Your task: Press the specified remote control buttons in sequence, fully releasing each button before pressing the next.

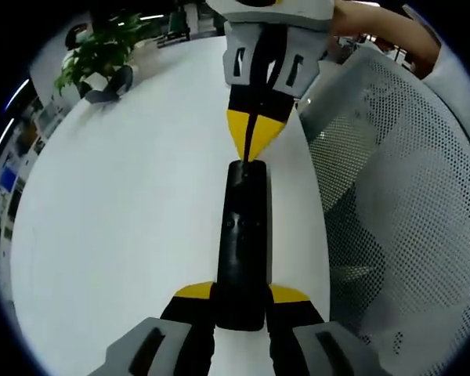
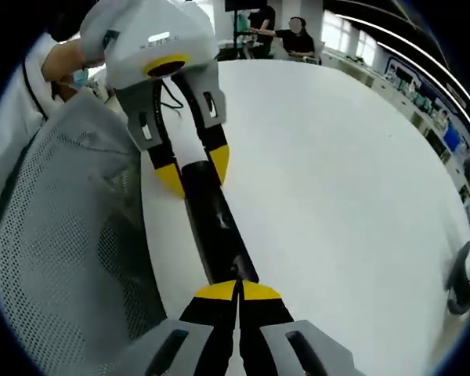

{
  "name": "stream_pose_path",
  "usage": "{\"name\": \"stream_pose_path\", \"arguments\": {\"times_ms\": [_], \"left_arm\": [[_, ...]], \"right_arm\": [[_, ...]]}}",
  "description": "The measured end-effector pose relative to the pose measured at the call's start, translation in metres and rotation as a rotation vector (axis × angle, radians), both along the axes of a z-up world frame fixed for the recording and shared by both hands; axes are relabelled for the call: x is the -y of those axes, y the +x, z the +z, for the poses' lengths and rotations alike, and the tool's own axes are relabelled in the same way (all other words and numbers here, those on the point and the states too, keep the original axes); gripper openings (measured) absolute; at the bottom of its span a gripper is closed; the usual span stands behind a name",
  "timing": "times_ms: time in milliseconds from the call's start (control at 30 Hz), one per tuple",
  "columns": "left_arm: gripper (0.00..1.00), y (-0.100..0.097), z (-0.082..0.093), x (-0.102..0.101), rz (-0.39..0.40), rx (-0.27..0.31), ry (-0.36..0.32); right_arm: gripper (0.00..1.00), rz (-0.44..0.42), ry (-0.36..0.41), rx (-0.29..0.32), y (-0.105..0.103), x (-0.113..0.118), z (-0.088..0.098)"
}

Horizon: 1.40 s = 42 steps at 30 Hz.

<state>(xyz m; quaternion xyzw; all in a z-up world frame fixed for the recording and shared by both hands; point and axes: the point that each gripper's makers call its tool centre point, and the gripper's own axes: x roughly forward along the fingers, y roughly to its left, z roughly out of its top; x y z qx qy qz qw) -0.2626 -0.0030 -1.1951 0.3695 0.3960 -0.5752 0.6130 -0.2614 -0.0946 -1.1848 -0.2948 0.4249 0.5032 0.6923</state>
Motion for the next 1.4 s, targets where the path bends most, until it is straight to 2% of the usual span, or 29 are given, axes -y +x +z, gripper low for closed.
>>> {"name": "stream_pose_path", "arguments": {"times_ms": [233,300,333,367,467,533,600,700,800,867,933,1067,1100,1133,1267,1400], "left_arm": [[0.24,0.000,0.000,0.000,0.001,0.004,-0.011],[0.24,0.000,0.000,0.000,-0.001,0.004,-0.011],[0.24,0.000,0.000,0.000,-0.006,0.005,-0.010],[0.24,0.000,0.000,0.000,-0.009,0.005,-0.011],[0.24,0.000,0.001,0.000,-0.025,0.012,-0.012],[0.24,0.000,0.001,0.000,-0.023,0.011,-0.016],[0.24,0.000,0.001,0.000,-0.022,0.012,-0.018],[0.24,0.000,0.001,0.001,-0.015,0.012,-0.013],[0.24,0.000,0.001,0.001,-0.009,0.011,-0.004],[0.24,0.000,0.001,0.001,-0.007,0.011,0.003],[0.24,0.000,0.001,0.001,-0.006,0.010,0.005],[0.24,0.000,0.001,0.001,-0.002,0.010,-0.004],[0.24,0.000,0.001,0.001,-0.002,0.010,-0.006],[0.24,0.000,0.001,0.001,-0.001,0.010,-0.007],[0.24,0.001,0.001,0.001,-0.011,0.011,-0.008],[0.24,0.001,0.001,0.001,-0.016,0.010,-0.004]], "right_arm": [[0.00,0.051,-0.025,0.010,0.001,0.001,0.001],[0.00,0.114,-0.053,0.045,0.002,0.000,0.001],[0.00,0.118,-0.068,0.056,0.002,-0.001,0.001],[0.00,0.159,-0.086,0.094,0.003,-0.002,0.001],[0.00,0.166,-0.099,0.159,0.002,-0.003,0.001],[0.00,0.122,-0.065,0.177,0.002,-0.003,0.001],[0.00,0.016,-0.008,0.138,0.003,-0.002,0.001],[0.00,-0.050,0.061,0.098,0.005,-0.002,0.003],[0.00,-0.072,0.089,0.078,0.005,-0.001,0.004],[0.00,-0.073,0.125,0.035,0.000,-0.006,0.007],[0.00,-0.070,0.138,0.041,0.002,-0.010,0.011],[0.00,0.003,0.070,0.067,0.001,-0.011,0.004],[0.00,0.014,0.062,0.089,0.003,-0.012,0.003],[0.00,0.027,0.061,0.082,0.001,-0.013,0.005],[0.00,0.102,-0.012,0.118,0.002,-0.012,0.003],[0.00,0.128,-0.054,0.133,0.002,-0.014,0.001]]}}
